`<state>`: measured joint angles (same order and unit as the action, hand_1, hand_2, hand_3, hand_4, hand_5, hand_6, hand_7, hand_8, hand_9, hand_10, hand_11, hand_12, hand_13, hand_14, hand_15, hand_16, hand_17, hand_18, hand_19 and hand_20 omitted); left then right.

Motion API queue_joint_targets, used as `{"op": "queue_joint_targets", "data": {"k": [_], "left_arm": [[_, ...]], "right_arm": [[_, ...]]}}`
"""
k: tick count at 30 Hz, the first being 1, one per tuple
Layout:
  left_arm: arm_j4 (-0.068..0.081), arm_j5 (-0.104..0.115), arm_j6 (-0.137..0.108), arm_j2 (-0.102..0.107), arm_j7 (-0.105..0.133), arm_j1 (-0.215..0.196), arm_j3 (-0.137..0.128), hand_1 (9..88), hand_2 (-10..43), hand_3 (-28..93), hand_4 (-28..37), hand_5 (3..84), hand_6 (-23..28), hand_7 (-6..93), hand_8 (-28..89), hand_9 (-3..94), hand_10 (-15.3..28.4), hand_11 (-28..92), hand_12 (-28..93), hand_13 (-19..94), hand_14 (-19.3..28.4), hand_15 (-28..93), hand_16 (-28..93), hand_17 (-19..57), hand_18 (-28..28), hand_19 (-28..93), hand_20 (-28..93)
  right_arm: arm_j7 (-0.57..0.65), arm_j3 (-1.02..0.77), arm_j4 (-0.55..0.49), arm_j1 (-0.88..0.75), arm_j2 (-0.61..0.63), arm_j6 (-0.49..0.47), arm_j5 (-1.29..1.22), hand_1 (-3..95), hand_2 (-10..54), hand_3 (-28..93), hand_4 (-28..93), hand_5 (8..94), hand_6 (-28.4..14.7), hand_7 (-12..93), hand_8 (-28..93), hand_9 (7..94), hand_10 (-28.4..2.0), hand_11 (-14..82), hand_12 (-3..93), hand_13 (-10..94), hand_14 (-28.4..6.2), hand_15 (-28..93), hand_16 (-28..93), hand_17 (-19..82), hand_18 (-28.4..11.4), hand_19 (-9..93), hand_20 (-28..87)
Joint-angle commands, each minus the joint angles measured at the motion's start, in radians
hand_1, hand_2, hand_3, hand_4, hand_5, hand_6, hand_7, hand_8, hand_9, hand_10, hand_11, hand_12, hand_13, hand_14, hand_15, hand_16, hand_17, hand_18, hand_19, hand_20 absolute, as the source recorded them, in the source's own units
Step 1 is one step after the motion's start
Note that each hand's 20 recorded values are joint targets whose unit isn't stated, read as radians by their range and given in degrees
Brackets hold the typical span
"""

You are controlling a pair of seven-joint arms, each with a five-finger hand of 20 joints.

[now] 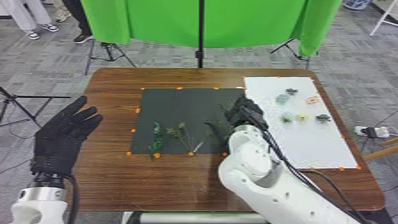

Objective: Arrange flowers

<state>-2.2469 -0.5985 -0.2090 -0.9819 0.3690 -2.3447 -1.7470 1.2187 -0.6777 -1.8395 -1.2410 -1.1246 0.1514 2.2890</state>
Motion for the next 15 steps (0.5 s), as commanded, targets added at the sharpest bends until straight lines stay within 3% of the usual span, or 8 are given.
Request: {"op": "queue_joint_targets", "data": {"k": [1,2,3,8,15], "left_arm": [[0.006,0.009,-0.006,0.000,0.009,-0.024,0.000,25.1,7.1,81,-21.8,41.4,11.1,12.2,-9,37.0,20.8,28,11,26,27.3,54,-9,-9.8,25.1,53,13],[0.005,0.011,-0.009,0.004,0.017,-0.027,0.002,25.1,7.1,81,-21.8,41.4,11.1,12.2,-9,37.0,20.8,28,11,26,27.3,54,-9,-9.8,25.1,53,13],[0.007,0.005,-0.002,-0.006,0.000,-0.016,0.001,25.1,7.1,81,-21.8,41.5,11.1,12.2,-9,37.0,20.8,28,11,26,27.3,54,-9,-9.8,25.1,53,13],[0.006,0.011,-0.011,0.001,0.012,-0.018,0.001,25.1,7.0,81,-21.5,41.4,11.2,12.2,-9,36.9,20.8,28,11,26,27.4,54,-9,-9.8,25.0,53,13],[0.006,0.005,-0.009,-0.007,0.003,-0.011,0.002,25.2,7.0,81,-21.2,41.4,11.2,12.1,-9,36.9,20.7,28,11,26,27.3,54,-9,-9.8,25.0,53,13]], "right_arm": [[0.033,-0.018,0.016,-0.042,-0.012,-0.096,-0.039,49.4,-9.5,86,-28,93.7,-5.1,22,17,93.7,-10.8,52.8,20.0,86,-8.1,82,19,47,-28.4,93,64],[0.033,-0.017,0.015,-0.043,-0.015,-0.098,-0.039,49.5,-9.5,86,-28,93.7,-5.0,22,17,93.7,-10.7,53.0,20.0,86,-8.2,83,19,47,-28.4,93,64],[0.033,-0.022,0.011,-0.053,-0.015,-0.110,-0.038,49.4,-9.5,86,-28,93.7,-4.9,22,17,93.7,-10.6,53.0,20.0,86,-8.2,83,19,47,-28.4,93,64],[0.013,-0.061,-0.018,-0.083,-0.031,-0.175,-0.076,48.7,-9.5,81,-25,93.2,-4.3,22,16,93.5,-10.7,53.3,22.1,85,-9.1,83,20,46,-28.4,93,65],[-0.012,-0.068,-0.040,-0.104,-0.037,-0.217,-0.077,47.3,-9.5,77,-25,93.3,-4.0,23,13,91.5,-11.5,55.8,23.1,83,-10.4,85,19,44,-28.4,93,65]]}}
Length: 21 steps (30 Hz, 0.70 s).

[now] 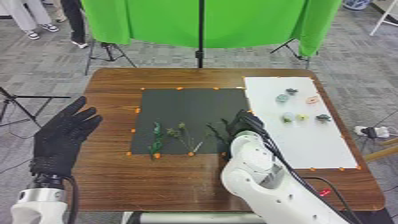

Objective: Arrange flowers

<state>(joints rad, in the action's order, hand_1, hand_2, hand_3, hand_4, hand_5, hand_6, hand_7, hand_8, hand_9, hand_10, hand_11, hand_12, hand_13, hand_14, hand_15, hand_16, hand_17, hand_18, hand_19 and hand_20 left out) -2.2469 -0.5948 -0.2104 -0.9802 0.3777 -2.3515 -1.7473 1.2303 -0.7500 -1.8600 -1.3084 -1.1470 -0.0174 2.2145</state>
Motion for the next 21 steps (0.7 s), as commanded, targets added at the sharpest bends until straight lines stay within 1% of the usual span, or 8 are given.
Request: {"op": "queue_joint_targets", "data": {"k": [1,4,8,13,15,18,20,21], "left_arm": [[0.005,0.001,-0.009,-0.009,-0.005,-0.005,0.001,25.3,7.0,81,-21.2,41.5,11.1,12.1,-9,36.9,20.8,28,11,26,27.4,54,-9,-9.8,25.0,53,13],[0.004,0.004,-0.010,-0.005,0.000,-0.007,0.001,25.3,7.0,81,-21.1,41.4,11.1,12.2,-9,37.0,20.8,28,11,26,27.4,54,-9,-9.8,25.1,53,13],[0.000,0.001,-0.010,-0.013,-0.007,-0.016,-0.007,25.4,7.0,81,-21.0,41.4,11.1,12.2,-9,37.0,20.8,28,11,26,27.4,54,-9,-9.8,25.0,53,13],[-0.001,0.002,-0.011,-0.016,-0.009,-0.019,-0.015,25.4,6.9,81,-20.9,41.5,11.1,12.2,-9,37.0,20.8,28,11,26,27.4,54,-9,-9.8,25.0,53,13],[0.002,0.001,-0.009,-0.018,-0.011,-0.011,-0.013,25.4,6.9,81,-20.9,41.5,11.1,12.2,-9,36.9,20.8,28,11,26,27.3,54,-9,-9.8,25.0,53,13],[0.008,0.008,-0.011,-0.005,-0.004,-0.004,-0.011,25.3,7.0,81,-21.3,41.4,11.1,12.2,-9,36.9,20.8,27,11,26,27.4,54,-9,-9.8,25.0,53,13],[0.015,0.015,-0.012,0.007,0.008,0.004,-0.008,25.0,6.9,80,-21.7,41.4,11.1,12.3,-9,36.8,20.8,27,11,26,27.4,54,-9,-9.8,25.0,53,13],[0.019,0.019,-0.011,0.012,0.012,0.011,-0.005,24.8,7.0,80,-22.0,41.3,11.1,12.2,-9,36.6,20.6,27,11,26,27.4,54,-9,-9.8,25.0,53,13]], "right_arm": [[-0.023,0.008,-0.022,-0.036,-0.012,-0.052,0.000,47.1,-9.5,77,-25,93.3,-3.9,23,13,91.3,-11.6,55.9,23.1,83,-10.5,85,19,44,-28.4,93,64],[-0.021,0.033,-0.019,-0.027,0.008,-0.064,0.057,45.2,-9.5,76,-26,93.0,-3.2,22,10,91.8,-11.6,54.5,22.6,83,-10.4,84,19,44,-28.4,93,64],[-0.025,0.047,-0.033,-0.023,0.043,-0.059,0.144,41.6,-9.5,75,-26,92.4,-2.8,20,8,91.8,-11.8,52.8,22.5,83,-10.8,83,19,44,-28.4,93,63],[-0.048,-0.001,-0.095,-0.034,0.105,-0.086,0.237,36.4,-9.5,75,-23,92.5,-2.5,23,-9,91.1,-12.3,53.0,23.1,82,-11.5,84,19,43,-28.4,93,63],[-0.057,-0.029,-0.116,-0.032,0.147,-0.030,0.239,33.6,-7.6,75,-22,92.4,-2.7,23,-9,90.3,-12.4,53.7,23.3,81,-11.8,84,19,43,-28.4,93,63],[-0.077,-0.072,-0.131,-0.016,0.216,-0.010,0.186,26.7,-0.6,75,-21,85.7,-5.5,23,-10,82.6,-16.3,52.5,21.8,75,-14.1,85,18,37,-28.4,93,59],[-0.118,-0.096,-0.125,0.001,0.279,0.117,0.045,26.8,-0.3,75,-21,77.7,-7.0,21,-11,77.4,-18.8,49.6,20.0,70,-15.5,84,16,33,-28.4,93,52],[-0.078,-0.098,-0.123,0.012,0.298,0.202,-0.036,27.7,-0.5,76,-21,74.6,-7.0,20,-11,74.8,-19.0,48.9,19.4,69,-16.1,83,15,32,-28.4,92,50]]}}
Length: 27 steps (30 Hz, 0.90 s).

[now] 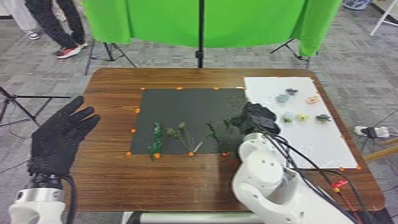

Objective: Arrange flowers

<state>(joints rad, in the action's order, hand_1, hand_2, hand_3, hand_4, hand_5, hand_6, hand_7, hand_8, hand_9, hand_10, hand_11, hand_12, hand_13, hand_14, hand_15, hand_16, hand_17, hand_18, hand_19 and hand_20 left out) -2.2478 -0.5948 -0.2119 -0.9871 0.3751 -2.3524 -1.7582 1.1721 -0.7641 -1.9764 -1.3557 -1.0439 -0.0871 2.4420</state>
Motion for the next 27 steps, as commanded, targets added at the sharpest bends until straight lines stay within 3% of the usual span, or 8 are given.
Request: {"op": "queue_joint_targets", "data": {"k": [1,2,5,9,15,23,27], "left_arm": [[0.023,0.019,-0.004,0.020,0.015,0.017,0.006,24.6,7.0,80,-22.3,41.2,11.1,12.0,-9,36.3,20.5,27,11,26,27.5,54,-9,-9.8,25.1,53,13],[0.023,0.022,-0.003,0.026,0.022,0.012,0.003,24.5,7.0,80,-22.6,41.1,11.0,12.0,-9,36.2,20.4,27,11,25,27.6,54,-9,-9.8,25.1,53,13],[0.025,0.015,-0.001,0.017,0.002,0.020,-0.003,23.8,7.1,79,-23.6,40.7,10.6,11.6,-9,35.7,20.3,26,11,25,27.5,53,-9,-9.9,25.2,53,13],[0.021,0.012,-0.007,0.008,-0.007,0.016,-0.007,23.5,7.1,80,-24.5,40.5,10.5,11.5,-9,35.4,20.3,26,11,25,27.4,53,-8,-9.9,25.2,53,13],[0.026,0.015,0.001,0.001,-0.006,0.018,0.003,23.5,7.0,80,-24.7,40.5,10.7,11.6,-9,35.2,20.2,26,12,25,27.3,53,-8,-10.0,25.2,53,13],[0.026,0.001,0.010,-0.017,-0.036,0.030,-0.004,23.7,7.0,80,-24.6,40.4,10.7,11.5,-9,35.0,20.2,26,12,25,27.3,53,-8,-10.0,25.3,53,13],[0.029,0.002,0.011,-0.016,-0.033,0.034,0.002,23.8,6.9,80,-24.4,40.4,10.7,11.6,-8,35.1,20.3,26,12,25,27.3,53,-8,-10.0,25.3,53,13]], "right_arm": [[-0.035,-0.116,0.014,0.047,0.196,0.243,-0.256,28.8,-0.9,78,-22,71.2,-6.5,19,-12,72.8,-18.9,48.3,18.6,68,-15.9,83,15,31,-28.4,91,47],[-0.077,-0.108,0.031,0.060,0.232,0.258,-0.279,29.5,-1.6,79,-22,68.4,-6.6,18,-12,70.9,-19.5,45.8,17.4,67,-15.9,82,14,29,-28.4,90,45],[-0.055,-0.136,0.047,0.050,0.275,0.254,-0.318,30.2,-3.3,81,-22,61.3,-5.7,17,-12,66.0,-19.9,42.6,16.4,63,-16.4,82,13,26,-28.4,89,43],[-0.045,-0.167,0.069,0.034,0.307,0.181,-0.309,30.6,-4.2,81,-23,57.4,-4.5,16,-12,64.9,-19.9,42.7,16.3,63,-16.3,82,13,26,-28.4,89,44],[-0.050,-0.174,0.103,0.020,0.313,0.080,-0.329,30.9,-6.1,81,-24,54.8,-4.2,15,-12,63.3,-20.3,42.9,16.3,61,-16.7,83,13,25,-28.4,89,45],[-0.079,-0.106,0.135,0.030,0.303,0.061,-0.265,33.9,-9.4,81,-25,56.9,-2.0,16,-12,63.2,-19.2,43.9,16.3,61,-16.0,83,12,24,-28.4,88,49],[-0.068,-0.049,0.154,0.075,0.307,0.060,-0.257,33.0,-9.5,80,-26,54.2,-2.3,16,-12,62.4,-18.9,44.3,16.4,60,-15.6,83,12,24,-28.4,88,49]]}}
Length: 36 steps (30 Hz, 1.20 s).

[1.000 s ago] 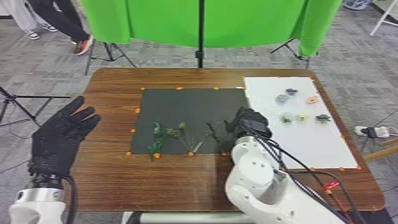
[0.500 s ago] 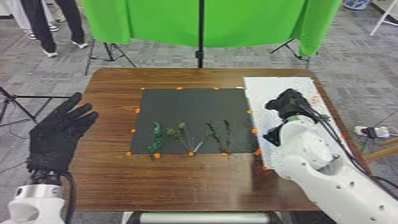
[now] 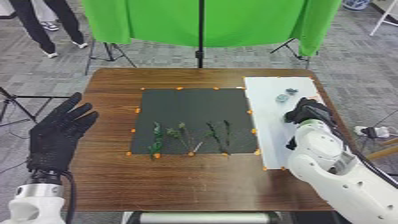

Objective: Arrange flowers

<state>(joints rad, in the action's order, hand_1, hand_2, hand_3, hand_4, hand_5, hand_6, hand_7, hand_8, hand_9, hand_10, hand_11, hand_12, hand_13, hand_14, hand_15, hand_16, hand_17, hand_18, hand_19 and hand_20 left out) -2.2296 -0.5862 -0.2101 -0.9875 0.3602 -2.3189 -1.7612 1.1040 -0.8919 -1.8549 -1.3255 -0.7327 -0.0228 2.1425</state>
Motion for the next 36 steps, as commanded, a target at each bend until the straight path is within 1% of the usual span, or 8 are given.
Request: {"op": "queue_joint_targets", "data": {"k": [1,4,8,15,22,26,31,36], "left_arm": [[0.011,-0.005,0.007,-0.013,-0.013,0.001,0.008,23.8,6.8,80,-24.3,40.4,10.8,11.6,-8,35.1,20.3,26,12,25,27.3,53,-8,-10.0,25.3,53,13],[0.011,-0.004,0.007,-0.013,-0.012,0.000,0.008,23.9,6.7,80,-24.2,40.5,10.8,11.6,-8,35.1,20.3,26,12,25,27.3,53,-8,-10.0,25.2,53,13],[0.011,-0.003,0.009,-0.013,-0.007,-0.005,0.012,24.0,6.7,80,-24.2,40.6,10.9,11.7,-9,35.1,20.3,26,12,25,27.3,53,-8,-10.0,25.2,52,13],[0.013,-0.005,0.011,-0.018,-0.012,-0.006,0.012,24.1,6.8,80,-24.2,40.8,11.0,11.9,-9,35.2,20.4,26,12,25,27.5,53,-8,-10.0,25.1,52,13],[0.004,-0.003,0.003,-0.012,-0.013,-0.011,-0.005,24.1,6.8,80,-24.1,40.8,11.0,11.9,-9,35.2,20.5,26,12,25,27.5,53,-8,-10.0,25.1,52,13],[-0.003,-0.010,0.000,-0.011,-0.032,0.010,-0.011,24.1,6.9,80,-24.2,40.8,11.0,12.0,-9,35.2,20.4,26,12,25,27.4,53,-8,-10.0,25.1,52,13],[-0.012,-0.016,-0.008,0.003,-0.050,0.048,-0.015,24.1,7.1,80,-24.3,40.8,11.1,11.9,-9,35.2,20.5,26,12,25,27.5,54,-8,-9.9,25.2,53,14],[-0.026,-0.010,-0.030,0.052,-0.041,0.067,-0.020,24.3,7.1,80,-24.2,40.7,11.1,11.9,-9,35.2,20.5,26,12,25,27.4,54,-8,-9.7,25.4,54,14]], "right_arm": [[-0.002,0.092,0.041,0.059,-0.008,-0.005,0.048,32.6,-9.5,79,-26,52.7,-3.1,16,-12,61.9,-19.2,44.3,16.4,60,-15.7,83,12,24,-28.4,88,49],[0.007,0.146,0.069,0.102,-0.013,0.010,0.063,31.9,-9.5,78,-27,50.6,-3.9,15,-12,60.4,-19.6,44.7,16.3,59,-15.8,82,12,23,-28.4,88,50],[0.009,0.234,0.104,0.142,-0.010,0.067,0.137,34.2,-9.5,77,-28,56.4,-1.1,17,-13,64.6,-17.7,45.4,15.9,62,-14.7,82,12,25,-28.4,87,50],[0.022,0.341,0.120,0.178,0.022,0.196,0.215,52.6,-9.5,64,-28,85.1,2.3,17,1,83.6,-9.7,38.5,24.4,72,-9.5,78,17,31,-28.0,92,44],[-0.028,0.291,0.025,0.169,0.012,0.282,0.279,55.2,-9.5,66,-28,90.9,1.5,15,3,90.2,-7.9,33.4,27.9,76,-7.5,77,18,35,-26.5,93,48],[-0.141,0.308,-0.019,0.222,-0.090,0.273,0.303,55.0,-9.5,67,-28,91.6,1.1,15,3,91.0,-8.1,33.0,28.3,76,-7.4,77,18,35,-26.0,93,50],[-0.327,0.343,0.018,0.274,-0.337,0.214,0.292,55.1,-9.5,67,-28,91.9,0.9,15,3,91.3,-8.2,33.0,28.3,76,-7.3,77,19,35,-25.4,93,52],[-0.504,0.396,0.170,0.313,-0.581,0.179,0.310,54.7,-9.5,68,-28,91.9,1.3,15,4,91.5,-8.1,33.3,28.3,76,-7.3,78,19,34,-24.7,93,53]]}}
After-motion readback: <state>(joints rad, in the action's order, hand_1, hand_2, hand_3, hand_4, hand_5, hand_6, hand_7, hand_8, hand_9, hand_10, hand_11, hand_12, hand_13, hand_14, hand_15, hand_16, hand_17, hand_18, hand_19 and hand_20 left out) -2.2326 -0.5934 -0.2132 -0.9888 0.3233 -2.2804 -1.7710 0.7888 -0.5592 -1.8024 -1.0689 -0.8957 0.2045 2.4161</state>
